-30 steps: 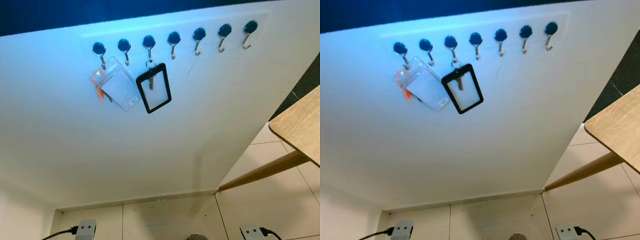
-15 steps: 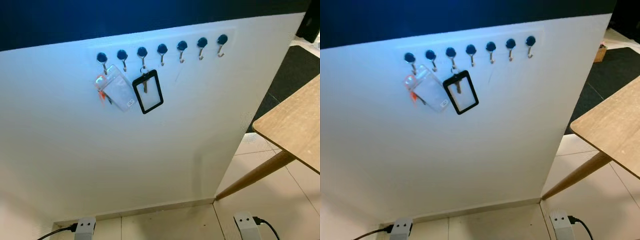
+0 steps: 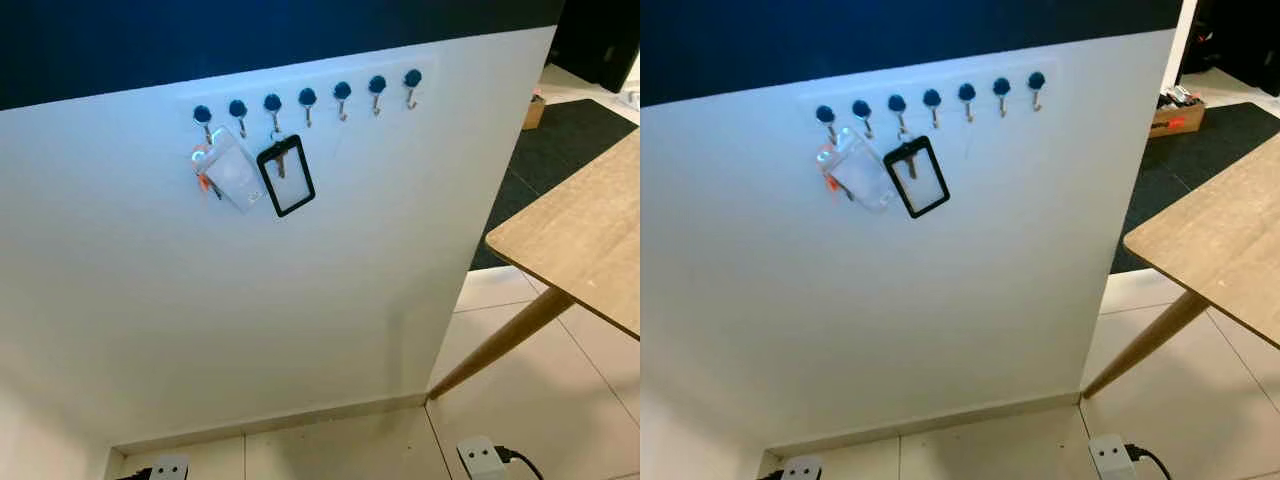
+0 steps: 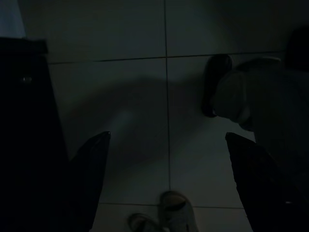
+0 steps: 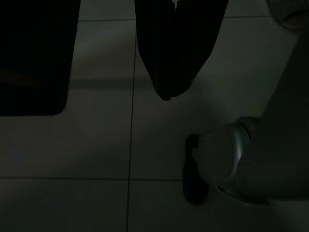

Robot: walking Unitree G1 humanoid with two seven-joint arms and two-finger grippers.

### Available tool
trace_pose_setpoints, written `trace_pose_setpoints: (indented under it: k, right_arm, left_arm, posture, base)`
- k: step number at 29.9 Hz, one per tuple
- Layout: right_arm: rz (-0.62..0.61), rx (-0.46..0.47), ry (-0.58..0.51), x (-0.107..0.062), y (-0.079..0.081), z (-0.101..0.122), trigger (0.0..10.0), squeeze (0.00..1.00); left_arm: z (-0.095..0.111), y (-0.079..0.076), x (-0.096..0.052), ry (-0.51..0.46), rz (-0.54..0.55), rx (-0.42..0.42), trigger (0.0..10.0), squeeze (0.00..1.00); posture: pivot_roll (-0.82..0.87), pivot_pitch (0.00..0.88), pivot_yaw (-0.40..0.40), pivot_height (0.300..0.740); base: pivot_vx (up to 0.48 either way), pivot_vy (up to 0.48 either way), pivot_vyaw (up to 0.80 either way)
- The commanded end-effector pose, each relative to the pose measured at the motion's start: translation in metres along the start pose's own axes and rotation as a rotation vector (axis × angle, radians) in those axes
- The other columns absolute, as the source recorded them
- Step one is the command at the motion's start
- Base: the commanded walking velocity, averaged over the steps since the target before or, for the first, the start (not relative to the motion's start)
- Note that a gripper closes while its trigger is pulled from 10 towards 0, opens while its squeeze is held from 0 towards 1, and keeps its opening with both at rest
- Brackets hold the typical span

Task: Hang keys on a hook

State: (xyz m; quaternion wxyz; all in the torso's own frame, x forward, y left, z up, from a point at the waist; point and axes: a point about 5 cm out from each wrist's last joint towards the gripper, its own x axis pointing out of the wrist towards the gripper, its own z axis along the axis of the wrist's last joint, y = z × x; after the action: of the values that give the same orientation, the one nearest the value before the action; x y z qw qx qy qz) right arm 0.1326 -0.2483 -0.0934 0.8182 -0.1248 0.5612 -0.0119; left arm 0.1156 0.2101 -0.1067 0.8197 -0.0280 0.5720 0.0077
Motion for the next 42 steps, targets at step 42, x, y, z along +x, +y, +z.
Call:
trace_pose_setpoints:
  k: [42]
  right_arm:
    - [0.005, 0.022, -0.013, 0.001, 0.002, 0.006, 10.0, 0.00]
  left_arm:
    - [0.002, -0.001, 0.000, 0.010, -0.013, 0.035, 10.0, 0.00]
  posture:
    - [-0.12, 0.078, 0.075, 0.740]
  base:
    - [-0.357, 0.000, 0.00]
